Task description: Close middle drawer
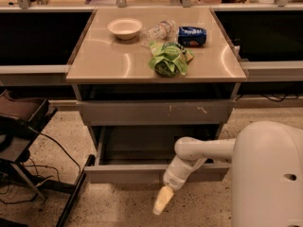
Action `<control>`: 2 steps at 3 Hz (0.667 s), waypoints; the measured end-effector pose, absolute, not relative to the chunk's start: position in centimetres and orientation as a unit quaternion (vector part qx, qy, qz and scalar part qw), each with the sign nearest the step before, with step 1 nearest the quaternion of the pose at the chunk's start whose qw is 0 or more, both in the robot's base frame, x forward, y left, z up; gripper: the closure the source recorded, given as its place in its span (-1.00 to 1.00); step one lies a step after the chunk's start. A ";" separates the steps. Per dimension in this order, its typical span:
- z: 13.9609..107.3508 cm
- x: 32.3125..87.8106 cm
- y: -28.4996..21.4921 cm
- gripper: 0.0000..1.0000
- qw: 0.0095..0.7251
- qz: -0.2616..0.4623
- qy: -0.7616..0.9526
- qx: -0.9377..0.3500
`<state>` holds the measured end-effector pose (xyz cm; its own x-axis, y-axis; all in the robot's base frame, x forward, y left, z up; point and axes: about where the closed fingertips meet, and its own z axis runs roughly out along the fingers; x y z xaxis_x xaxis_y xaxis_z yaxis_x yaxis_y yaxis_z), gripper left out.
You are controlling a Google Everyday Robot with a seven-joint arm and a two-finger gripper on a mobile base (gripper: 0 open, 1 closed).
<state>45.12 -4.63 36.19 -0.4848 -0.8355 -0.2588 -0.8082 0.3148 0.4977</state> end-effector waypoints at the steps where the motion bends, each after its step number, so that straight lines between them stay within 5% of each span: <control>1: 36.2 44.9 -4.6 -1.00 0.023 -0.292 -0.811 0.507; 2: 37.1 50.1 -5.0 -1.00 -0.020 -0.295 -0.826 0.480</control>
Offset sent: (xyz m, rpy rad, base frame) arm 0.1895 -0.0304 0.0297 0.1273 -0.1681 -0.3154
